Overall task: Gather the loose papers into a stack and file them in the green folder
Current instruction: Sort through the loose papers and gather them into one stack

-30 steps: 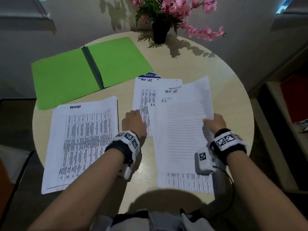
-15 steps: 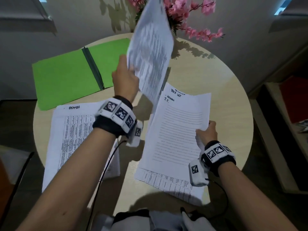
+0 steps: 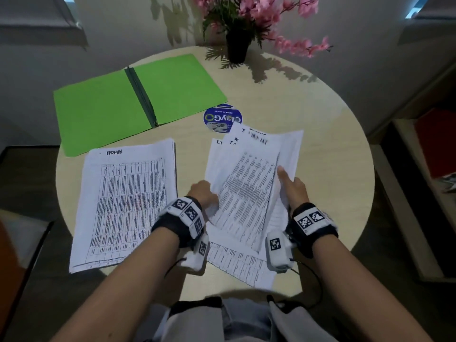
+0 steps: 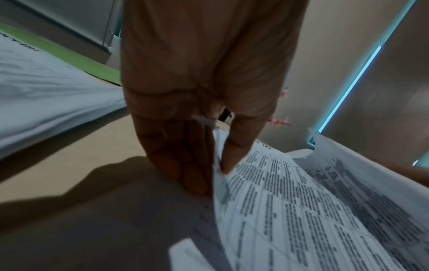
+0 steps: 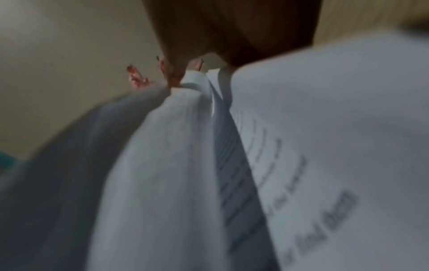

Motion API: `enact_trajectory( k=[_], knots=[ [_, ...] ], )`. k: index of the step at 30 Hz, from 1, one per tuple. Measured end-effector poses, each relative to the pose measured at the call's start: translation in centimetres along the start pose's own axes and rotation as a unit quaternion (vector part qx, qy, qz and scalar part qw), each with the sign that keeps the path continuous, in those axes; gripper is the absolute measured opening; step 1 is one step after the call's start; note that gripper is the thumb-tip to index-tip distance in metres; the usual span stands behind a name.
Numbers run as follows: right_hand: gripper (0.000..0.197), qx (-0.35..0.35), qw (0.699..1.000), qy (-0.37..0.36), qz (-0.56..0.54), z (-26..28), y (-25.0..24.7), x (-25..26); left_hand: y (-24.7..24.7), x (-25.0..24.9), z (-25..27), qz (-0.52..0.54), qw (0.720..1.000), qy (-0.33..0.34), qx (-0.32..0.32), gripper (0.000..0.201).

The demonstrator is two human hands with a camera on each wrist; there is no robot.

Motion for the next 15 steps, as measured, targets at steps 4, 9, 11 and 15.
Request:
enact_trajectory(
  k=[4, 9, 11, 15],
  knots=[
    [0.091, 0.035, 0.997, -0.007, -0.075, 0.3, 1.3, -0.4, -0.2, 1.5, 0.0, -0.004, 0.999, -0.038, -0.009, 0.034],
    [0.048, 0.071, 0.995, -0.058, 0.042, 1.4, 1.9, 0.1, -0.4, 2.1, 0.2, 0.049, 0.997, -0.067, -0.004, 0.023],
    [0.042, 0.08, 0.989, -0.105, 0.062, 2.0, 1.9, 1.5, -0.7, 2.0, 0.0, 0.107, 0.992, -0.059, -0.02, 0.071],
    [0.04, 0.097, 0.974, -0.189, -0.075, 5.0, 0.2, 7.6, -4.2, 0.8, 1.5, 0.274, 0.959, -0.022, -0.071, 0.093]
  ],
)
Point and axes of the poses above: each hand's wrist, its own z-axis away from the middle knuckle, its own y-axis out of the palm, x = y × z, the point moved 10 cm from there along -z, towards the middle knuckle, and after that the axes turned 4 degrees about -y, right-handed, at the moved point
